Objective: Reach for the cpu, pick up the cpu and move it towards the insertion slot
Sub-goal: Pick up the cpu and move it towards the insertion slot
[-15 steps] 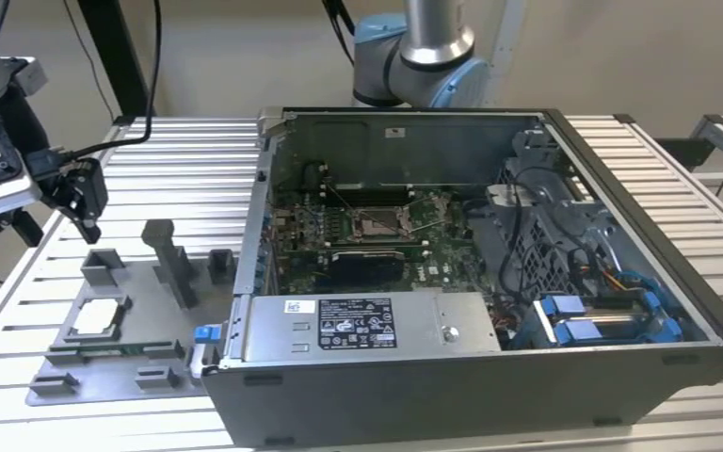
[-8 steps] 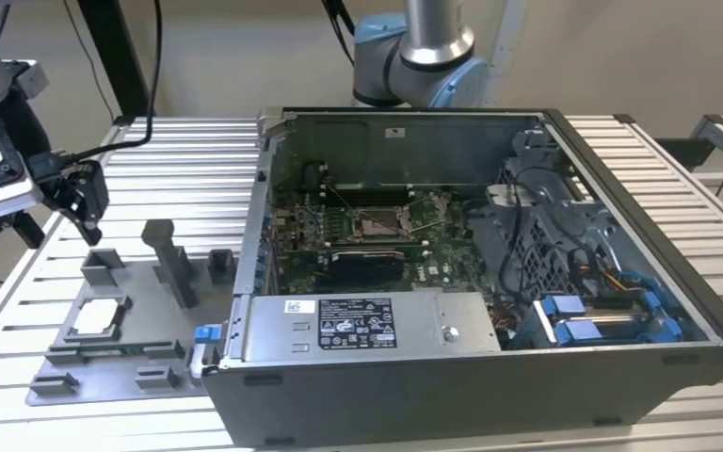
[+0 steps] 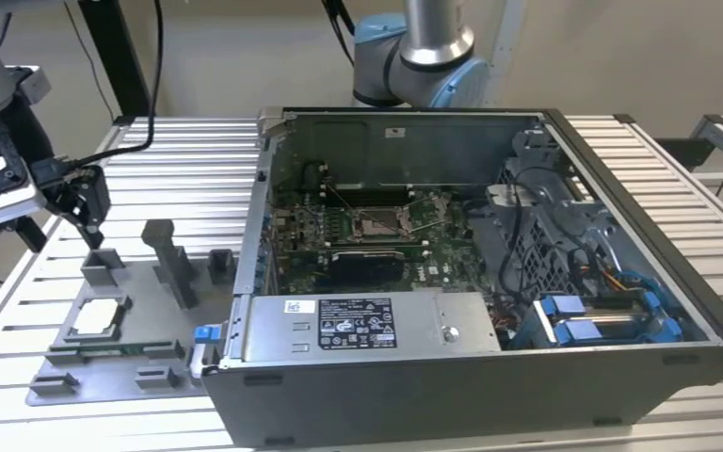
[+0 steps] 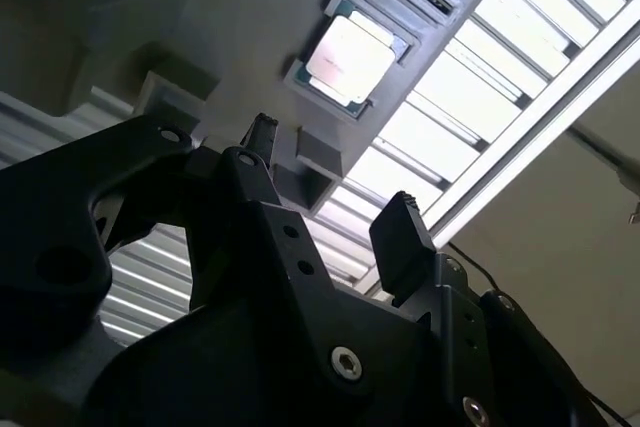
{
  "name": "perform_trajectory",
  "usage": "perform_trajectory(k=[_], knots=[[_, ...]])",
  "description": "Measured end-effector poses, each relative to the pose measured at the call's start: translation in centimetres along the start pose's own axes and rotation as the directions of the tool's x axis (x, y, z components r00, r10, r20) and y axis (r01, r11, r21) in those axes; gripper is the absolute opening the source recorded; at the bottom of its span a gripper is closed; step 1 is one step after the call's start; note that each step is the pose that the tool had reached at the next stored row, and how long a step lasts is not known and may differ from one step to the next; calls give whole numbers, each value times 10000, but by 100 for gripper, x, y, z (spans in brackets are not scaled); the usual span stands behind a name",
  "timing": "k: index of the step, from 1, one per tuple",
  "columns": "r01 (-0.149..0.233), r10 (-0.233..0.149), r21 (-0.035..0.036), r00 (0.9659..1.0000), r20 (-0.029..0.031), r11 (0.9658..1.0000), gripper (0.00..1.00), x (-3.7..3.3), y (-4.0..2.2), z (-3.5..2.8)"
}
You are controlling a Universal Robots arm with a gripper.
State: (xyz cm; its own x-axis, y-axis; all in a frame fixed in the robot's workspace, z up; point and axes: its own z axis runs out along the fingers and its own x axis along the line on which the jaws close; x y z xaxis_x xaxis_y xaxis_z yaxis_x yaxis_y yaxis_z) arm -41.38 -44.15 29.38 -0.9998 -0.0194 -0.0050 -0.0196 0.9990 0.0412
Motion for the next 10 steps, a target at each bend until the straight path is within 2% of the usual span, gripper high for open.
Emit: perform_trajectory(k=[10], knots=[[1, -1, -1, 10000, 1, 10000, 100, 1, -61, 94]])
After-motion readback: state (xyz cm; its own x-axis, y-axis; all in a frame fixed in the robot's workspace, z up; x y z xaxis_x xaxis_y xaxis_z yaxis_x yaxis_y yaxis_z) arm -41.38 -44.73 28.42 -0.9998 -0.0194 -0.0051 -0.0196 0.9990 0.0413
